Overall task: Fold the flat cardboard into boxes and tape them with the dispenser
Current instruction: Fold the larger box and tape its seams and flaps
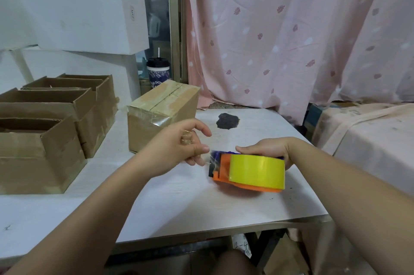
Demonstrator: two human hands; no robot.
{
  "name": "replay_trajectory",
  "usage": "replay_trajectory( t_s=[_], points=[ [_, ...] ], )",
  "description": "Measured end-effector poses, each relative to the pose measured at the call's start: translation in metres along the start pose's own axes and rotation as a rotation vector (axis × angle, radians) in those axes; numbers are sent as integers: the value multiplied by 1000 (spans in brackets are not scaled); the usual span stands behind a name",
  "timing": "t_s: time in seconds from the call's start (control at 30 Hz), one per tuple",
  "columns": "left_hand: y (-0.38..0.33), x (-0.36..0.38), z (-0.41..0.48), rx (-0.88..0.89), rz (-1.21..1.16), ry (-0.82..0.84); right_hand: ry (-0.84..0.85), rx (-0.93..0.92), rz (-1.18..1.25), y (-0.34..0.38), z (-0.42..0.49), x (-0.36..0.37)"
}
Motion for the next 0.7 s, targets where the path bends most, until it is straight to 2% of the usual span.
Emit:
replay_trajectory(
  t_s=[0.1, 0.2, 0.27, 0.5, 0.6, 0.7],
  points=[
    [12, 6, 5, -56, 121, 14, 1, -10, -102, -3, 1, 2],
    [22, 5, 6, -91, 84, 11, 183, -63, -69, 3, -1, 14],
    [25, 2, 5, -101, 35, 1, 226, -70, -118, 5, -2, 17],
    [22, 0, 9, -65, 67, -28, 205, -114, -107, 14, 7, 27],
    [23, -4, 7, -50, 56, -87, 156, -138, -114, 17, 8, 24],
    [23, -5, 2, 28, 158, -200, 163, -153, -140, 21, 5, 22]
  ],
)
Point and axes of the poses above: each hand's wrist, its own z-axis towards the middle knuckle, its own x-axis out of the palm, y = z × x, the point moved 5 cm from there along z, towards the middle knuckle, and after that the axes turned 12 degrees about -x, right-handed, at the moved point
